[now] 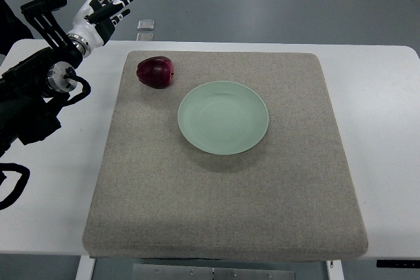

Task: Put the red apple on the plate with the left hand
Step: 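Move the left hand forward over the dark red apple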

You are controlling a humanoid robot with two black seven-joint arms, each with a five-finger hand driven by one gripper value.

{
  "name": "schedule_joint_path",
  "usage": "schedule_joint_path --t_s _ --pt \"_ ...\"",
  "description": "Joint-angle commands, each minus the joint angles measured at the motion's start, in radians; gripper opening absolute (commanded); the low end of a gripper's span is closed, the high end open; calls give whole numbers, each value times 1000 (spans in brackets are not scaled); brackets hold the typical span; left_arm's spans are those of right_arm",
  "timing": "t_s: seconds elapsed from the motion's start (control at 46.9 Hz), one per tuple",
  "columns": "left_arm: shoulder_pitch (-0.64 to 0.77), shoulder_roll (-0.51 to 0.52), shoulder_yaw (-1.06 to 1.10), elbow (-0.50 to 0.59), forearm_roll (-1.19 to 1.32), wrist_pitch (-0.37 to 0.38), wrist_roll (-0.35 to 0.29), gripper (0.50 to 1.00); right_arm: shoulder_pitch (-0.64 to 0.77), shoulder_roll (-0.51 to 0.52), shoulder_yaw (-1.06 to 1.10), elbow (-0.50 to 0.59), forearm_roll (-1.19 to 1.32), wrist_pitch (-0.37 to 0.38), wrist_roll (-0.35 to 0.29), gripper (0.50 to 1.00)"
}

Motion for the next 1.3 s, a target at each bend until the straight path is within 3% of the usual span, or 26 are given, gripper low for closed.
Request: schedule_joint_path --t_s 0.0,0.149,0.725,1.279 --pt "1 1 0 0 0 0 0 992 0 0 -1 0 0 0 0 964" --pt "15 0 -2 0 -2 0 -28 994 0 0 -1 0 0 0 0 964" --pt "2 -7 29 -9 27 26 -17 984 0 0 -1 0 0 0 0 964" --pt "-54 -2 100 -26 624 20 -17 975 0 0 -1 0 0 0 0 964"
